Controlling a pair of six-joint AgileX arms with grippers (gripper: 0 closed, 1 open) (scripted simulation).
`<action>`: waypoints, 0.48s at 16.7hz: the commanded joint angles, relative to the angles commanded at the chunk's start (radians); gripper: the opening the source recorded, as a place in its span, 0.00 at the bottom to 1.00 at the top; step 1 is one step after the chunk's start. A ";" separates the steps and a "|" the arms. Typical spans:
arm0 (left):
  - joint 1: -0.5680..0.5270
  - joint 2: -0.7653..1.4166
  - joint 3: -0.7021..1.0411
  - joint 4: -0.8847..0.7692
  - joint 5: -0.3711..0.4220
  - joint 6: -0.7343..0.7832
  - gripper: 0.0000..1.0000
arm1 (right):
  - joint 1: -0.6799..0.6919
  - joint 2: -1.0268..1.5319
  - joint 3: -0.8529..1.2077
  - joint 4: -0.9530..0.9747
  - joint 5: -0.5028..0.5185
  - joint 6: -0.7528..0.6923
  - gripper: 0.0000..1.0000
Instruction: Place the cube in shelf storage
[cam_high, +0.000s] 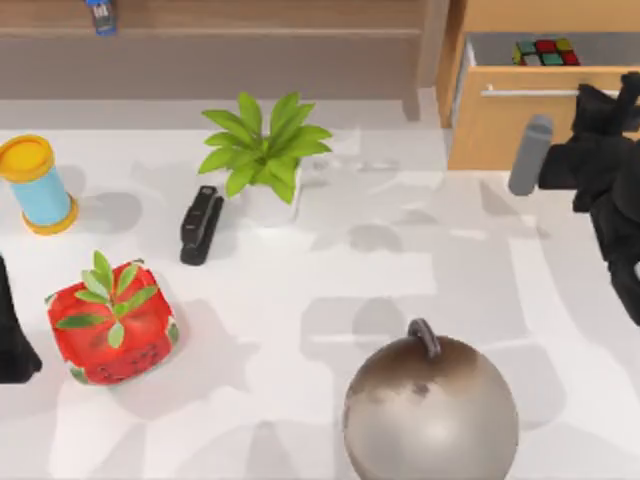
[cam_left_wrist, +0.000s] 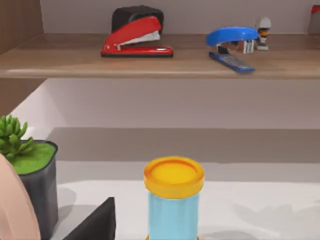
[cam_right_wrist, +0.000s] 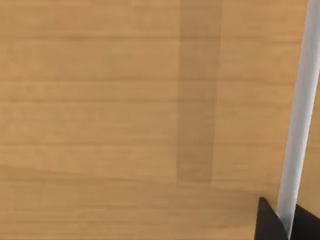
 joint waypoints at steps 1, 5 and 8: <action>0.000 0.000 0.000 0.000 0.000 0.000 1.00 | 0.000 -0.002 -0.003 0.002 0.001 0.000 0.00; 0.000 0.000 0.000 0.000 0.000 0.000 1.00 | 0.000 0.001 -0.002 0.001 -0.001 0.000 0.00; 0.000 0.000 0.000 0.000 0.000 0.000 1.00 | 0.014 -0.025 -0.071 0.041 0.010 0.003 0.00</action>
